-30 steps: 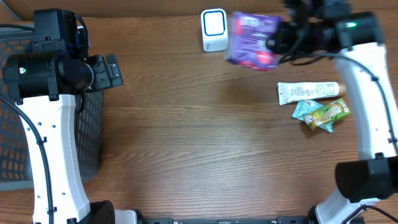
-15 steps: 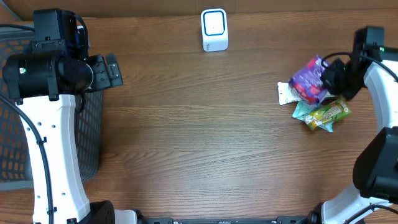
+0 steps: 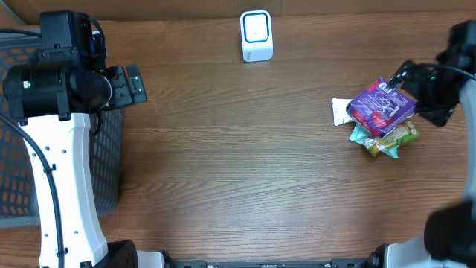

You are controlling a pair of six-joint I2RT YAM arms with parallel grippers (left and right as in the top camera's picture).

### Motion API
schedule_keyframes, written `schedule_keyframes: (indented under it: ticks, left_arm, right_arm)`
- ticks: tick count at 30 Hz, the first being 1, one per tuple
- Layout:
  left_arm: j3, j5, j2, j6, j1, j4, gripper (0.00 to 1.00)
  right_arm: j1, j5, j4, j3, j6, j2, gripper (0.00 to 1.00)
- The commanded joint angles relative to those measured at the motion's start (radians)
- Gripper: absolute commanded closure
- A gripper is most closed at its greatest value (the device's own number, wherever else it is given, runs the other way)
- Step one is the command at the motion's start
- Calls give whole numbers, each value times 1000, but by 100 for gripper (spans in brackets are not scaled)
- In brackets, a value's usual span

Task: Scan the item barcode

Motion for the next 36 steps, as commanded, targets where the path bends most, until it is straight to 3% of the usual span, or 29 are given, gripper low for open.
schedule_keyframes:
  ticks: [1, 14, 24, 29, 36]
  left_arm:
    - [21, 5, -3, -3, -2, -3, 1]
    - [21, 5, -3, -3, -2, -3, 0]
    - [21, 5, -3, -3, -2, -3, 0]
    - [21, 5, -3, -3, -2, -3, 0]
    - [21, 5, -3, -3, -2, -3, 0]
  right_arm:
    - [6, -121, -38, 101, -140, -240, 0]
    - [37, -151, -210, 103, -153, -686, 0]
    - [37, -78, -283, 100, -157, -738, 0]
    - [40, 29, -176, 37, -201, -772, 0]
    - [131, 77, 214, -327, -291, -986, 0]
